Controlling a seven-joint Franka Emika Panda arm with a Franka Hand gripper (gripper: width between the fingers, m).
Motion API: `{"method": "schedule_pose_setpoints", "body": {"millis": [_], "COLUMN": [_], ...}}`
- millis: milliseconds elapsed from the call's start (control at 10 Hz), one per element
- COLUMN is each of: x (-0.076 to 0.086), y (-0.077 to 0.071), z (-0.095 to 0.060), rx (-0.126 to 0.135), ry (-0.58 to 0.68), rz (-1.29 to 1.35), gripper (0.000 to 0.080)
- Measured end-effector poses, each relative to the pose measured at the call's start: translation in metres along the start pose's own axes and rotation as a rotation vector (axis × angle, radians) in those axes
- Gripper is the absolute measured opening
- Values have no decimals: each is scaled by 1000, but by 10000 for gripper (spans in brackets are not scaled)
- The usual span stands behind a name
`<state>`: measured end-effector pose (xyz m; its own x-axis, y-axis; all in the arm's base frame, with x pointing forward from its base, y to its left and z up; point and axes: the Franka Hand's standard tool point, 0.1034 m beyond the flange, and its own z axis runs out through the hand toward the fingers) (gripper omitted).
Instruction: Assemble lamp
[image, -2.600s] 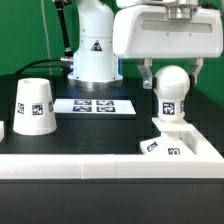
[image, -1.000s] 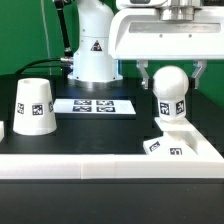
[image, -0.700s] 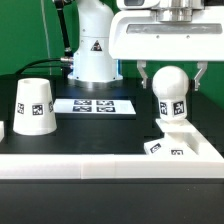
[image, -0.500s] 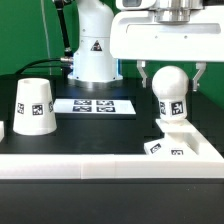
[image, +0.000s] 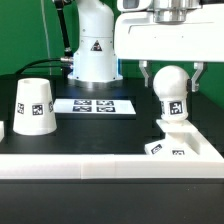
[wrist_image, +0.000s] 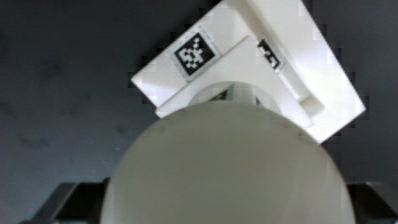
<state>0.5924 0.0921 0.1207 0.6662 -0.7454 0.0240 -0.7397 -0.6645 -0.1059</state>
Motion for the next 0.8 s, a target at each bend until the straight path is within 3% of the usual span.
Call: {"method": "schedule_pose_setpoints", "body": {"millis": [200, 800], "x": [-4, 1], "y": [-2, -8], "z": [1, 4], "rx": [-15, -11], "ry": [-61, -156], "rz": [207, 652], "gripper": [579, 579]}}
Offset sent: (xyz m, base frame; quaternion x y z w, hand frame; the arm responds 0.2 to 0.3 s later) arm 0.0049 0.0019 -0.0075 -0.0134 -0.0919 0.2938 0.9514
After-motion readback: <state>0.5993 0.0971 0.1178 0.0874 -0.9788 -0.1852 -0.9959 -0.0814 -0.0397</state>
